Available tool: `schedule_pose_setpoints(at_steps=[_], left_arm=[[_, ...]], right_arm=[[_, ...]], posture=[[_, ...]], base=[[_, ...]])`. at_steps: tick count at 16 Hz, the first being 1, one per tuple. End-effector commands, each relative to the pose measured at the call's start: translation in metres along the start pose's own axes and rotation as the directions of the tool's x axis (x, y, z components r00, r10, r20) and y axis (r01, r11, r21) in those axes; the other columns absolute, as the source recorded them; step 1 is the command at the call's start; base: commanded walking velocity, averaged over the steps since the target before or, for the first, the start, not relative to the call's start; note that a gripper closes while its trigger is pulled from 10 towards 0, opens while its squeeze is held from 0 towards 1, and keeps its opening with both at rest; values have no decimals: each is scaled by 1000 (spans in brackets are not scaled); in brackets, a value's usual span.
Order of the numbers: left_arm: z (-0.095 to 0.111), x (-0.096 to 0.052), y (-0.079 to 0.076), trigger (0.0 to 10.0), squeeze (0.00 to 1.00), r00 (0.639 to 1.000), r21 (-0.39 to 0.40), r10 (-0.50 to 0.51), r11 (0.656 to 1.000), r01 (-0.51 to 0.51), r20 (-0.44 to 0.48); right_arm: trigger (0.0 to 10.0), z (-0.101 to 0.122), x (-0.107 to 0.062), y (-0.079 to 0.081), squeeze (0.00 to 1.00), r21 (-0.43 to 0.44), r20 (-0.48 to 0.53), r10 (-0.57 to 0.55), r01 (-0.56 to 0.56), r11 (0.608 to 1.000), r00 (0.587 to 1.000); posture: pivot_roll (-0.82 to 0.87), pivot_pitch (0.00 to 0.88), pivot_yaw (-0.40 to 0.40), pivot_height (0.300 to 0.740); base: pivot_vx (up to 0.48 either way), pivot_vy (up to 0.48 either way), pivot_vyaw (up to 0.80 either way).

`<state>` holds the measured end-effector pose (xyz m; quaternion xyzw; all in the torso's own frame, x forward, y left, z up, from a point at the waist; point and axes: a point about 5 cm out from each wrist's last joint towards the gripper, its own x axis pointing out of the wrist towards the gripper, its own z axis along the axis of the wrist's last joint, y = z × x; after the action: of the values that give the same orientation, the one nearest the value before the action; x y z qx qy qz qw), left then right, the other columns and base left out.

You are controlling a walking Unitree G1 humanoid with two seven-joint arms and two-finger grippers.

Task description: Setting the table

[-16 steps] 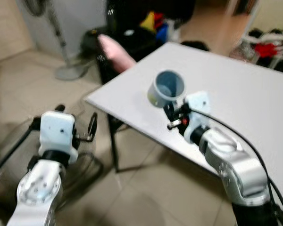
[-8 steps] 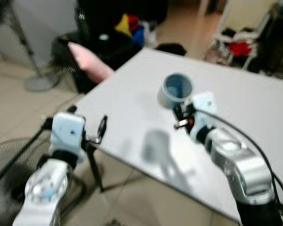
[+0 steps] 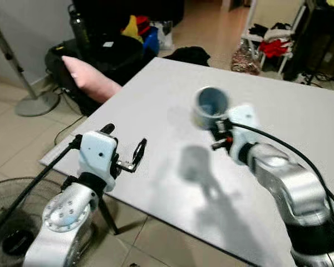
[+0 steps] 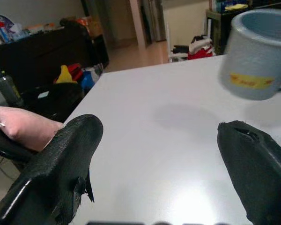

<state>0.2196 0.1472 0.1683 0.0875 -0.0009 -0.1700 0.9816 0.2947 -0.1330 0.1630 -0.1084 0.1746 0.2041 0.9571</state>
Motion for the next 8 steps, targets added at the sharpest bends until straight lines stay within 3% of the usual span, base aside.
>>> schedule_pose_setpoints(at_steps=[1,4,8], left_arm=[[0,1,0,10000,0,999,-3,-45,999,45,-6],[-6,4,-6,10000,0,982,19,-180,983,181,-48],[-8,3,-10,10000,0,959,10,-271,962,273,-77]], right_arm=[[10000,6,7,-2,0,-13,-7,18,-18,1000,1000],[10000,12,33,-3,0,-5,-23,70,-70,998,997],[10000,6,64,-7,0,-55,-82,95,-100,993,992]], posture=[[-64,0,67,740],[-64,0,80,740],[-50,0,91,740]], base=[[0,0,0],[0,0,0],[0,0,0]])
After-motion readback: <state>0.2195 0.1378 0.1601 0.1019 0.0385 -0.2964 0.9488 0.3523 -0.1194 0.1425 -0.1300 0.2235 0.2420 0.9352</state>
